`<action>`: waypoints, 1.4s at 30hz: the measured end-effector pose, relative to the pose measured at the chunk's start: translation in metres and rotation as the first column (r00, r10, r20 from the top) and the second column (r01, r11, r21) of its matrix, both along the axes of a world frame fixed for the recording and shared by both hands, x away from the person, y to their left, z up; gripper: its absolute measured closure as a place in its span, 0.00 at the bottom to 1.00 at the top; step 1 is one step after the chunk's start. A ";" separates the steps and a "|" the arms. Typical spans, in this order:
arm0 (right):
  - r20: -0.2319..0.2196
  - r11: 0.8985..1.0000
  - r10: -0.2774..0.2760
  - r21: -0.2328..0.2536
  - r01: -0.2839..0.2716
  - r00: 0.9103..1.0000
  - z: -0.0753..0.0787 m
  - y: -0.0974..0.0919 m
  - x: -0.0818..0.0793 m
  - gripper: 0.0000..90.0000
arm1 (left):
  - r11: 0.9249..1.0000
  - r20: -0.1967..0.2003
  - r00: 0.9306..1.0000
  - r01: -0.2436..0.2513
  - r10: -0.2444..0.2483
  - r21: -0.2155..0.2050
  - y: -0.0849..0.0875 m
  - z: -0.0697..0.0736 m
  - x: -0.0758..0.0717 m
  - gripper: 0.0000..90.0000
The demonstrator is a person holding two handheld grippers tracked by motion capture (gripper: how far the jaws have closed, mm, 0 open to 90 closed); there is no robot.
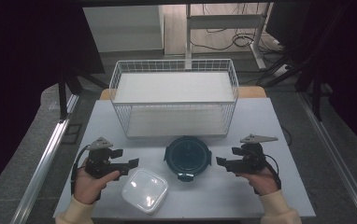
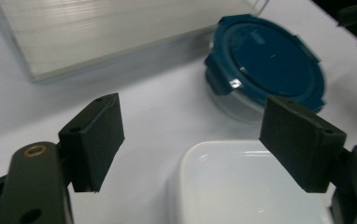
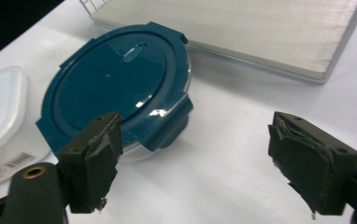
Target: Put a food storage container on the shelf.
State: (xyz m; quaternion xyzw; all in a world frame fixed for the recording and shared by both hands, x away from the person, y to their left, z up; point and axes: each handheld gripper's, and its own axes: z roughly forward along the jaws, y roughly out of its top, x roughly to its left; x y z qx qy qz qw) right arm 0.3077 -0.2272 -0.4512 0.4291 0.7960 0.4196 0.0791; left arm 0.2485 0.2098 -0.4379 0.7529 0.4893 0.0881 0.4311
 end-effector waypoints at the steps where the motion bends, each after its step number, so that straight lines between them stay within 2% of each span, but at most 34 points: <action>1: -0.005 1.000 -0.001 0.004 0.001 1.000 0.000 0.001 0.000 0.17 | 1.000 0.001 1.000 0.008 -0.008 -0.001 -0.002 0.002 0.000 0.22; 4: -0.031 1.000 -0.002 0.017 0.002 1.000 -0.001 0.007 0.002 0.15 | 1.000 -0.005 1.000 0.021 -0.021 0.000 -0.009 0.006 0.002 0.21; 8: -0.068 1.000 0.015 0.023 -0.013 0.998 -0.005 0.017 0.006 0.14 | 0.999 -0.038 0.998 0.045 -0.045 -0.015 -0.018 0.004 0.011 0.19; 11: -0.078 1.000 0.017 0.018 -0.016 0.997 -0.006 0.022 0.008 0.13 | 0.995 -0.069 0.993 0.094 -0.095 -0.016 -0.026 0.005 0.020 0.18; 15: -0.096 0.999 0.019 0.035 -0.015 0.995 -0.007 0.027 0.012 0.12 | 0.992 -0.100 0.988 0.118 -0.122 -0.043 -0.033 0.011 0.033 0.17; 19: -0.125 0.999 0.017 0.052 -0.010 0.992 -0.010 0.032 0.017 0.11 | 0.988 -0.150 0.977 0.143 -0.151 -0.066 -0.041 0.007 0.047 0.16; 22: -0.147 0.998 0.003 0.062 0.006 0.989 -0.013 0.035 0.022 0.11 | 0.987 -0.182 0.971 0.145 -0.156 -0.068 -0.046 0.002 0.058 0.16; 24: -0.164 0.997 -0.005 0.076 0.017 0.986 -0.015 0.036 0.026 0.10 | 0.984 -0.206 0.964 0.154 -0.170 -0.089 -0.049 -0.001 0.065 0.16; 27: -0.187 0.995 -0.016 0.097 0.035 0.982 -0.018 0.036 0.030 0.09 | 0.983 -0.232 0.956 0.163 -0.178 -0.081 -0.053 -0.005 0.075 0.16; 30: -0.201 0.993 -0.025 0.110 0.048 0.979 -0.019 0.037 0.033 0.09 | 0.980 -0.269 0.943 0.174 -0.194 -0.099 -0.057 -0.011 0.083 0.17; 32: -0.207 0.993 -0.027 0.111 0.051 0.978 -0.021 0.037 0.033 0.09 | 0.974 -0.282 0.933 0.207 -0.224 -0.088 -0.059 -0.016 0.088 0.18; 35: -0.219 0.993 -0.038 0.102 0.062 0.975 -0.024 0.039 0.034 0.08 | 0.971 -0.296 0.925 0.213 -0.237 -0.112 -0.061 -0.021 0.094 0.19; 36: -0.224 0.993 -0.038 0.105 0.063 0.974 -0.025 0.039 0.034 0.08 | 0.969 -0.305 0.920 0.219 -0.245 -0.119 -0.063 -0.024 0.096 0.19; 37: -0.231 0.992 -0.037 0.108 0.063 0.972 -0.026 0.040 0.034 0.08 | 0.968 -0.311 0.917 0.225 -0.250 -0.112 -0.063 -0.026 0.098 0.19; 38: -0.235 0.992 -0.037 0.111 0.065 0.971 -0.027 0.041 0.035 0.08 | 0.970 -0.321 0.917 0.209 -0.237 -0.120 -0.066 -0.028 0.099 0.19; 40: -0.246 0.991 -0.034 0.119 0.064 0.969 -0.029 0.042 0.036 0.09 | 0.967 -0.330 0.910 0.223 -0.251 -0.121 -0.066 -0.031 0.102 0.19; 42: -0.255 0.991 -0.035 0.119 0.067 0.966 -0.032 0.043 0.036 0.09 | 0.970 -0.337 0.911 0.205 -0.239 -0.134 -0.070 -0.034 0.104 0.19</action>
